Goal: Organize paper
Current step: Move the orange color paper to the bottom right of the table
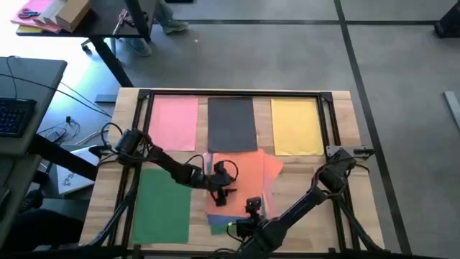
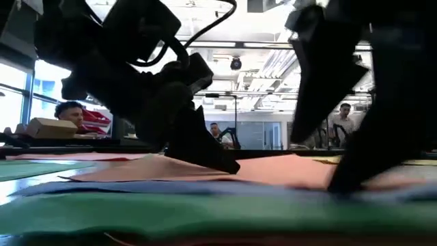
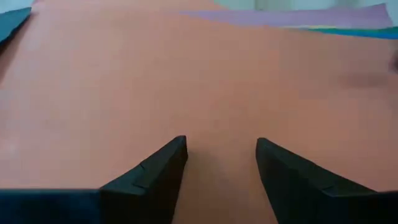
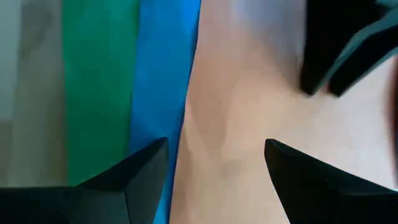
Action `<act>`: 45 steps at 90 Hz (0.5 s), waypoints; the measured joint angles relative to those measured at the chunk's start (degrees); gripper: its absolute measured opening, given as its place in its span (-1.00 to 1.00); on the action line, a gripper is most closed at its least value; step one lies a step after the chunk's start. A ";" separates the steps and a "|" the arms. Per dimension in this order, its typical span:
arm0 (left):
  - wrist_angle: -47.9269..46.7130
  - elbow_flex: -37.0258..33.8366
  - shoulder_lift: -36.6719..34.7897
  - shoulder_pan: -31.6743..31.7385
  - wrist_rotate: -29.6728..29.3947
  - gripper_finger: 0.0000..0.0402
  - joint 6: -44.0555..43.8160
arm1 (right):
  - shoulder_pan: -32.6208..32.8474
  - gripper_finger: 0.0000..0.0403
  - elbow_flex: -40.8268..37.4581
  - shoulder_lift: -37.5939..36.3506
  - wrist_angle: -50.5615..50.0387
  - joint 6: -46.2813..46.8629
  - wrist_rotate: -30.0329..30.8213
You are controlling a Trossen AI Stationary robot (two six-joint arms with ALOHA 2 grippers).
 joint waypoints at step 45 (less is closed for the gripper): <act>-0.54 -0.14 0.13 -0.42 0.11 -0.07 0.47 | 0.01 0.25 -0.35 -0.07 1.95 2.16 1.84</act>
